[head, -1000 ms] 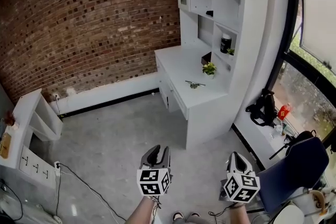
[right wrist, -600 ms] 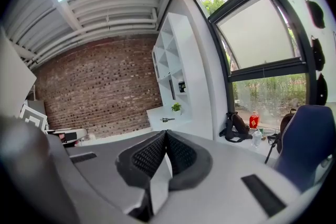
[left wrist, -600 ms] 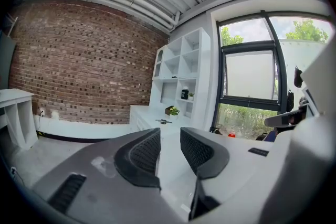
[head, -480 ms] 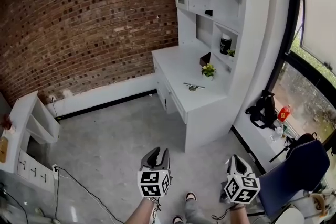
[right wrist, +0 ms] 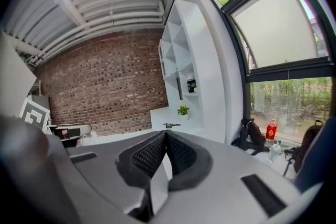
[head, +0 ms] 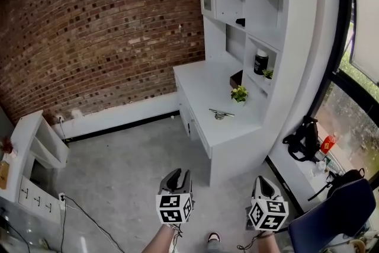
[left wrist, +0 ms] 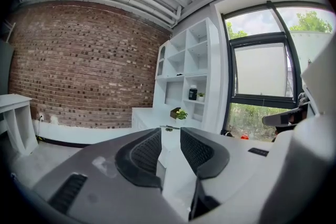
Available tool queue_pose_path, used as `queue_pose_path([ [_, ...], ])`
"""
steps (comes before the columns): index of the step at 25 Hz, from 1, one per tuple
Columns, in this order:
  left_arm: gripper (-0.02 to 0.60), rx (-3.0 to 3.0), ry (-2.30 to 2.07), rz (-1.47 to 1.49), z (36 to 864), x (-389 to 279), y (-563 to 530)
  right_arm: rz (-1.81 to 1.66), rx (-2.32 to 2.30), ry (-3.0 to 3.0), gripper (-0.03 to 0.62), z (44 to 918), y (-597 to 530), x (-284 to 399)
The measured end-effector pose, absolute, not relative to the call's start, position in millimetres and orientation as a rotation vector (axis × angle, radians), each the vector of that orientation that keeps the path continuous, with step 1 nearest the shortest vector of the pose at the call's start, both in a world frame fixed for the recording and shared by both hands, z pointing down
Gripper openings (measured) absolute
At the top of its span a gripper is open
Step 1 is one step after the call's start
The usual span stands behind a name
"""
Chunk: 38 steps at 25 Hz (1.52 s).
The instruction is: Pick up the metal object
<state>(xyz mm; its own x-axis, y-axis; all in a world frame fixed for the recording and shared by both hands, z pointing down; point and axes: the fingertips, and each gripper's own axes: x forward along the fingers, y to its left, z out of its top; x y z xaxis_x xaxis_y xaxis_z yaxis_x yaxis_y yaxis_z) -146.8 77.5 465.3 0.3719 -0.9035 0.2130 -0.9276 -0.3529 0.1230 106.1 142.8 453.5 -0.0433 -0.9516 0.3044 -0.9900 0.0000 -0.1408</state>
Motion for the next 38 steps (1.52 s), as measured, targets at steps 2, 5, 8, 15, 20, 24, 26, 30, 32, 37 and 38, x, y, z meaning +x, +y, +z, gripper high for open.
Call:
queue_pose_path([
  [2, 0.109, 2.403, -1.647, 0.151, 464, -140, 59, 0.481, 2.076, -2.134, 0.002, 454, 123, 115],
  [5, 0.109, 2.39, -1.661, 0.15, 466, -129, 31, 0.494, 2.064, -2.138, 0.002, 456, 93, 129],
  [8, 0.109, 2.381, -1.669, 0.152, 467, -118, 4, 0.509, 2.051, -2.144, 0.002, 459, 64, 141],
  [15, 0.109, 2.353, -1.688, 0.166, 471, -107, -41, 0.524, 2.015, -2.176, 0.002, 463, 13, 153],
  [20, 0.109, 2.338, -1.682, 0.181, 479, -100, -63, 0.554, 2.005, -2.173, 0.002, 473, -6, 160],
  [24, 0.109, 2.35, -1.661, 0.201, 483, -90, -77, 0.579, 2.004, -2.156, 0.002, 479, -19, 168],
  [26, 0.109, 2.353, -1.652, 0.212, 485, -88, -86, 0.589, 2.007, -2.153, 0.002, 481, -28, 171],
  [30, 0.109, 2.367, -1.635, 0.223, 488, -88, -115, 0.605, 2.027, -2.143, 0.002, 487, -50, 172],
  [32, 0.109, 2.379, -1.624, 0.216, 489, -88, -134, 0.607, 2.035, -2.135, 0.002, 489, -65, 170],
  [37, 0.109, 2.406, -1.569, 0.204, 493, -76, -193, 0.603, 2.028, -2.114, 0.002, 491, -111, 169],
  [38, 0.109, 2.414, -1.551, 0.206, 493, -72, -206, 0.601, 2.031, -2.107, 0.002, 489, -121, 170],
])
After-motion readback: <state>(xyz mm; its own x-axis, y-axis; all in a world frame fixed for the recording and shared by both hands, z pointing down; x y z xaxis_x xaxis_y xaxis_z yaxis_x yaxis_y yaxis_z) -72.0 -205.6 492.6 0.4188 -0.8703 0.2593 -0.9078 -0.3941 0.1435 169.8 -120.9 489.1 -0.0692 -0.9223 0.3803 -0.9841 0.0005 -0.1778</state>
